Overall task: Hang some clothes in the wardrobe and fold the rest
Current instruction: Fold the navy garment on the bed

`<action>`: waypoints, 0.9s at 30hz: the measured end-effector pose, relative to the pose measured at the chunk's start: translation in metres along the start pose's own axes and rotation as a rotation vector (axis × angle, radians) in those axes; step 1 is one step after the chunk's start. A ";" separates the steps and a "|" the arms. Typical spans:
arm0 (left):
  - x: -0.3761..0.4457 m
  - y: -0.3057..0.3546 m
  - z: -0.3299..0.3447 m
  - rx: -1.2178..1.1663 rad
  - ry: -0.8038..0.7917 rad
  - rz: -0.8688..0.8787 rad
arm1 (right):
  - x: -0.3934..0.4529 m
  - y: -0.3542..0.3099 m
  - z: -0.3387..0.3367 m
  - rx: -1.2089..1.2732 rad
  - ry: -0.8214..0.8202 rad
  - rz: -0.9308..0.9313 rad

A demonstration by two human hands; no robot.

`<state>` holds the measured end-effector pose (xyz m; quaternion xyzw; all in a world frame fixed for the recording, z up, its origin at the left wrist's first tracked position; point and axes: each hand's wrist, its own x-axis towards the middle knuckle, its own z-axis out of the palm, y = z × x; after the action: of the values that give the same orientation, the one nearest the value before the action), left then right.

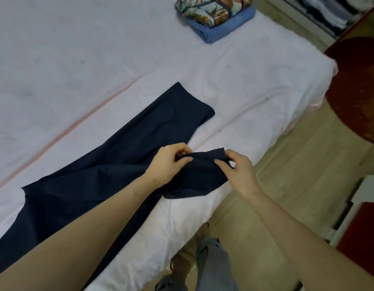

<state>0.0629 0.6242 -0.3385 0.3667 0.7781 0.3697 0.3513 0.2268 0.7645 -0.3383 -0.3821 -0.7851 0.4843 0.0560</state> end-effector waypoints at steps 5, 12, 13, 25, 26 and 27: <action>0.033 0.026 -0.031 0.078 0.059 -0.060 | 0.057 -0.040 -0.006 0.006 0.060 -0.046; 0.099 0.023 -0.071 0.089 0.266 -0.249 | 0.157 -0.079 0.017 -0.039 0.060 -0.110; 0.105 0.021 -0.073 0.106 0.270 -0.269 | 0.167 -0.080 0.022 -0.081 0.044 -0.108; 0.211 -0.011 -0.075 0.190 0.314 -0.514 | 0.241 -0.023 0.013 -0.444 -0.384 0.096; 0.215 -0.012 -0.076 0.194 0.291 -0.507 | 0.241 -0.022 0.011 -0.420 -0.375 0.093; 0.217 -0.013 -0.077 0.205 0.262 -0.493 | 0.240 -0.022 0.008 -0.388 -0.357 0.079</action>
<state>-0.1092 0.7744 -0.3719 0.1494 0.9158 0.2368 0.2880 0.0426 0.9104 -0.3930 -0.3248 -0.8451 0.3861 -0.1767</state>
